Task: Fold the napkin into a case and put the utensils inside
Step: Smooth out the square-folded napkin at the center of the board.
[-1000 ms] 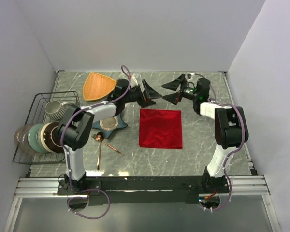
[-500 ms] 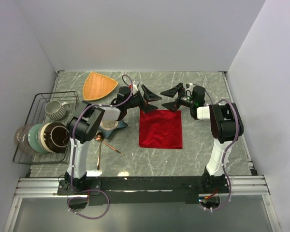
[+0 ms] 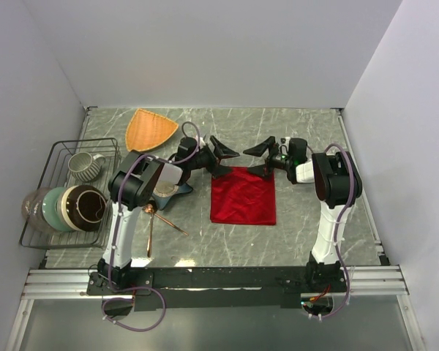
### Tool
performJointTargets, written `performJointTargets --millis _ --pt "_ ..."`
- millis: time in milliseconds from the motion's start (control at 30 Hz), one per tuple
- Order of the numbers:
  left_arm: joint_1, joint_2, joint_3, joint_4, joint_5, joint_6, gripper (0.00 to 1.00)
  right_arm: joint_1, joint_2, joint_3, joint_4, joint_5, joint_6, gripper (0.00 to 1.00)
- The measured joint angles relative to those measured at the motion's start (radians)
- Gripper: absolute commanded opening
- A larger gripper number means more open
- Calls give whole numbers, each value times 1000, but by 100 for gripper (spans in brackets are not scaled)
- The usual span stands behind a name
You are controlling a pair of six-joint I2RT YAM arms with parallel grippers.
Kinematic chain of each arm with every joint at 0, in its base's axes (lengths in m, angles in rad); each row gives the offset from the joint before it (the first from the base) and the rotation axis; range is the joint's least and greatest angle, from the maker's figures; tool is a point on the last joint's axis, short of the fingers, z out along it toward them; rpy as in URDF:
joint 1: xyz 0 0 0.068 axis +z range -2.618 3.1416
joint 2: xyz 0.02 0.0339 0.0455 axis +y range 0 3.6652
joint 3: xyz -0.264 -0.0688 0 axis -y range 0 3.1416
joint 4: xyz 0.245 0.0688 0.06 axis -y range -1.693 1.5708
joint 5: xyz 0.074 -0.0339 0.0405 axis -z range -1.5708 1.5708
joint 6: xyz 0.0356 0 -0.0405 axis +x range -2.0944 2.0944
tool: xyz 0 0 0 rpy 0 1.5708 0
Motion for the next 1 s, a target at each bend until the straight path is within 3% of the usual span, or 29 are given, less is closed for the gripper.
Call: performJointTargets --millis 700,833,1000 --pt "29 1 6 -104 -31 61 99 -29 -6 66 -158 -46 -247 100" --pt "27 1 12 -114 -29 71 99 -25 -92 40 -223 -71 -288 100" --pt "24 0 16 -123 -31 80 99 -11 -335 -85 -285 -117 -312 100"
